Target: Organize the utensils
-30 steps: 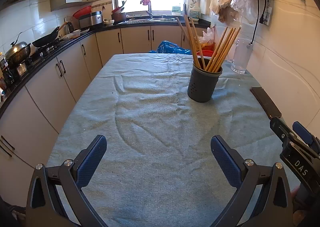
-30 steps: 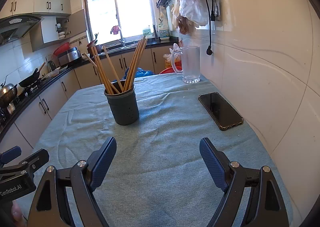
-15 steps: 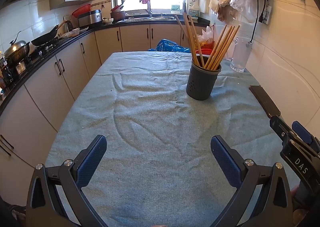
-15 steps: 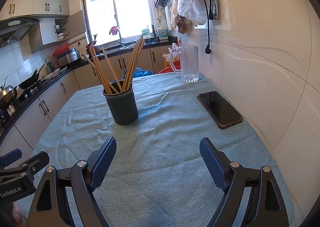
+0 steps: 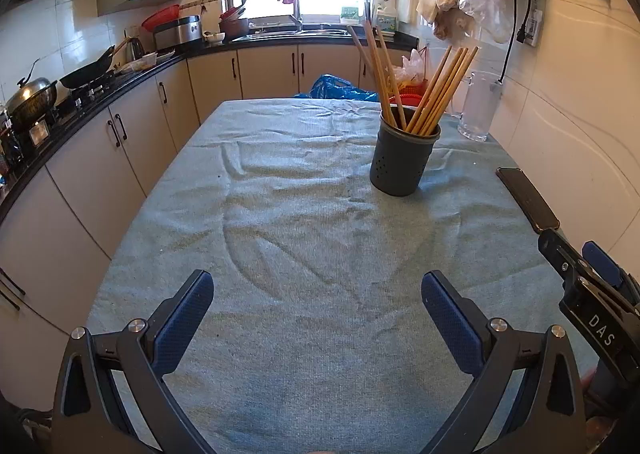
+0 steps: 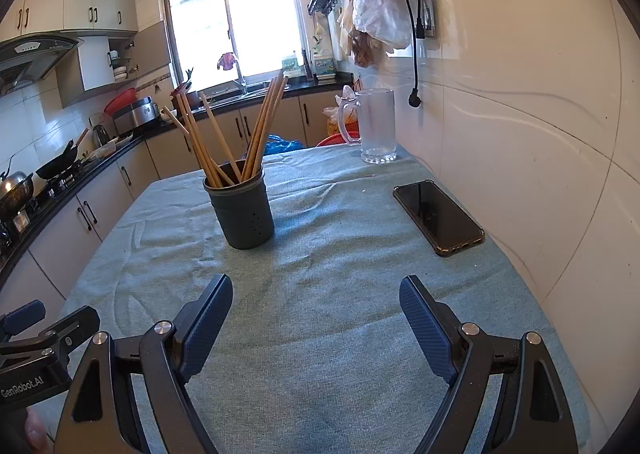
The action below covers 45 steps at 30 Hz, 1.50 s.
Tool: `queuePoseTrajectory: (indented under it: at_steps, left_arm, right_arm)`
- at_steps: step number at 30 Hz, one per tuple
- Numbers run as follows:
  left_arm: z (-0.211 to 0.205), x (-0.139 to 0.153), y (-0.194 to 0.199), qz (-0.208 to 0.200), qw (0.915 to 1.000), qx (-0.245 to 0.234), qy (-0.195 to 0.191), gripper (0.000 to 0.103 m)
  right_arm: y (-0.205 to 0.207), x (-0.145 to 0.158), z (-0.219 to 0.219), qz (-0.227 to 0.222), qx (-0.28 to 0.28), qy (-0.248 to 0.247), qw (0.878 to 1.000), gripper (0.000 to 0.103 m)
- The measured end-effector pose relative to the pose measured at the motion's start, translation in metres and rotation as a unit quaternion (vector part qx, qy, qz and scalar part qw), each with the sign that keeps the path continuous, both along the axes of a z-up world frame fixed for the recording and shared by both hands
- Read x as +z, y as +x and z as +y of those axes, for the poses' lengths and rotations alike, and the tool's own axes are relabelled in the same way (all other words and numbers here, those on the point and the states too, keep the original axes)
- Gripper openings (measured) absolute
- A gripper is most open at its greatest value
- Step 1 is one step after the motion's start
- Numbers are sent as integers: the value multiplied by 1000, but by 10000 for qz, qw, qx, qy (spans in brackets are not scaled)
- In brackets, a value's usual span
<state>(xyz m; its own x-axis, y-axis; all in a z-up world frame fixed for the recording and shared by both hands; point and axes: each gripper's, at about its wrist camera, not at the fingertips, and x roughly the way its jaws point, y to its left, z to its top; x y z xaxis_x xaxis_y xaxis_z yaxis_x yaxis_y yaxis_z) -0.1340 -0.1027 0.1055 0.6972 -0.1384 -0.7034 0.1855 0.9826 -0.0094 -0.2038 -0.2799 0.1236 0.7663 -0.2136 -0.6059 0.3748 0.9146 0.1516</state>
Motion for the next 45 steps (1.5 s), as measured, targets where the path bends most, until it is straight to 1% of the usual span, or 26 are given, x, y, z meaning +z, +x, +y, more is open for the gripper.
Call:
queuePoseTrajectory:
  at_steps: [10, 39, 45]
  left_arm:
    - [2, 1, 0, 9, 10000, -14, -8, 103]
    - [-2, -5, 3, 70, 9999, -111, 6, 103]
    - [-2, -6, 4, 21, 9999, -160, -28, 103]
  right_arm:
    - [1, 2, 4, -51, 68, -133, 9999, 89]
    - [2, -8, 2, 5, 87, -76, 9999, 90]
    - [3, -10, 2, 10, 84, -112, 9999, 90]
